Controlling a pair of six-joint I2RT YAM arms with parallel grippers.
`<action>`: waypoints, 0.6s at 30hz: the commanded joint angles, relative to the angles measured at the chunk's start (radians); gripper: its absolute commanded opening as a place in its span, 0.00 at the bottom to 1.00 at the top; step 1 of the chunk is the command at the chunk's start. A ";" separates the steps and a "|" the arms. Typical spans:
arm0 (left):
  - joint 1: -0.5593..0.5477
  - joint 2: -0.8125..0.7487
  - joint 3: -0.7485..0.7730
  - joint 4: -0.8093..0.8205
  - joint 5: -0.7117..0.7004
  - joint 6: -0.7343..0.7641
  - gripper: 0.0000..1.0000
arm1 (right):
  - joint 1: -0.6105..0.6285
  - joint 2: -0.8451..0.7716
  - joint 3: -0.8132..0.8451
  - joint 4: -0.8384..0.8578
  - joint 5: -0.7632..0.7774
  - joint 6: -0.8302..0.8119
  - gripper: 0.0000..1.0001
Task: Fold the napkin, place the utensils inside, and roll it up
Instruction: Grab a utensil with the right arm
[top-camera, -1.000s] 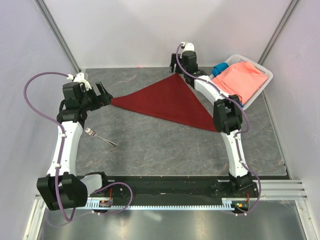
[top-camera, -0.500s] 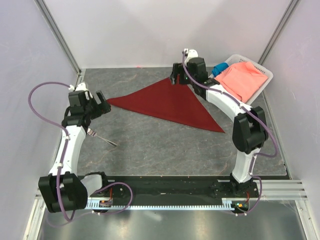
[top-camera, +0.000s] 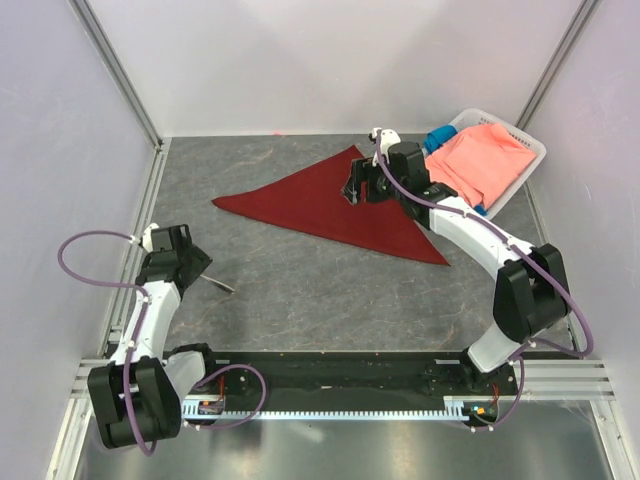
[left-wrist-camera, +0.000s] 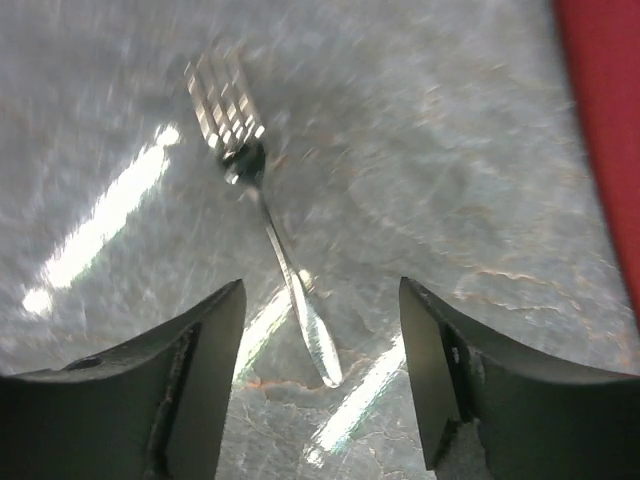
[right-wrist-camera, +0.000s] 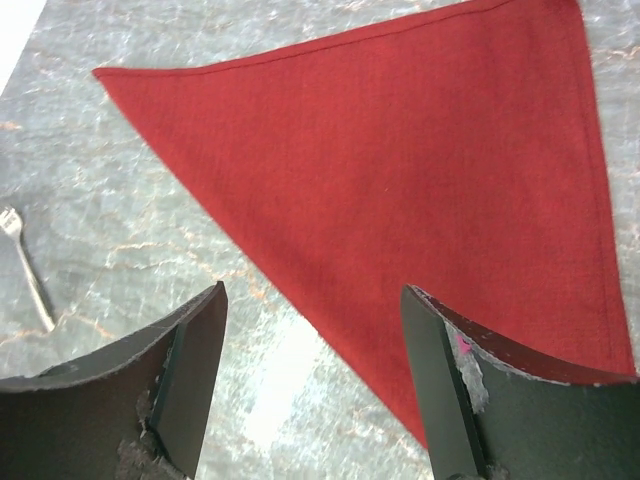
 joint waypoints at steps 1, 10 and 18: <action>0.005 0.033 -0.049 0.016 -0.056 -0.194 0.63 | 0.006 -0.069 -0.032 0.014 -0.049 0.017 0.77; 0.003 0.114 -0.073 0.051 -0.092 -0.266 0.56 | 0.010 -0.120 -0.072 0.011 -0.058 0.027 0.77; 0.006 0.192 -0.061 0.078 -0.082 -0.283 0.51 | 0.018 -0.152 -0.094 0.002 -0.056 0.032 0.77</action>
